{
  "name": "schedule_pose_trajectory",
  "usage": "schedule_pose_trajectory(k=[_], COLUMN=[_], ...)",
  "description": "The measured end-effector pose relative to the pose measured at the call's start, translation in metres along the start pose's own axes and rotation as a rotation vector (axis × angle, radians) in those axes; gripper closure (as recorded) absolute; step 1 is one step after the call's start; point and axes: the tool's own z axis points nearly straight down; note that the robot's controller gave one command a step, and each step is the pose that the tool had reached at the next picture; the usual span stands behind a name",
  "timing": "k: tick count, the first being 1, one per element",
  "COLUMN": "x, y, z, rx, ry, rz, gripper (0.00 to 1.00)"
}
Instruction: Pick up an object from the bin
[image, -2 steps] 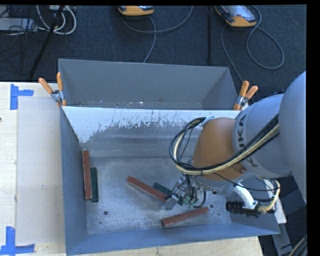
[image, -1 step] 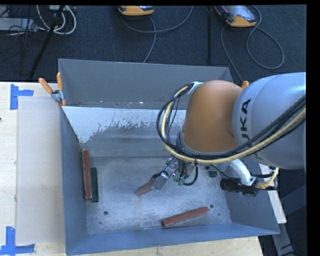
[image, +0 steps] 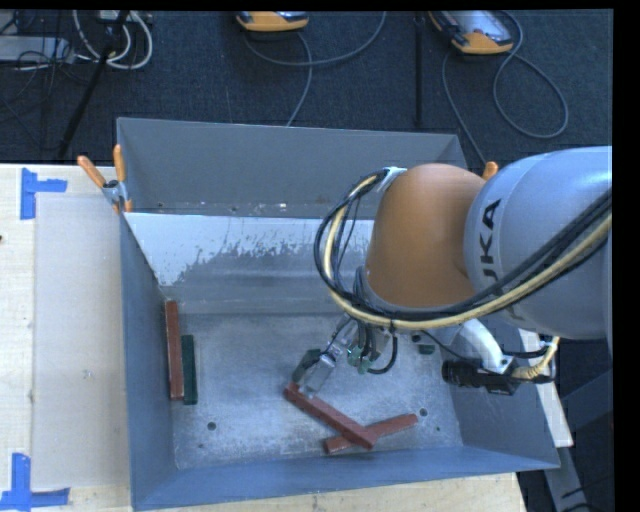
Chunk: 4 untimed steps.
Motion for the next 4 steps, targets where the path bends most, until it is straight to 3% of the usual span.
schedule_pose_trajectory(k=[1, 2, 3, 4], x=[-0.028, -0.029, -0.003, -0.016], y=[-0.030, -0.028, -0.005, 0.014], z=[0.154, 0.150, 0.045, 0.006], rx=[0.005, 0.000, -0.007, -0.005], ry=[0.006, 0.001, -0.005, -0.004], rz=[-0.128, -0.125, -0.127, -0.125], gripper=[0.00, 1.00, 1.00, 1.00])
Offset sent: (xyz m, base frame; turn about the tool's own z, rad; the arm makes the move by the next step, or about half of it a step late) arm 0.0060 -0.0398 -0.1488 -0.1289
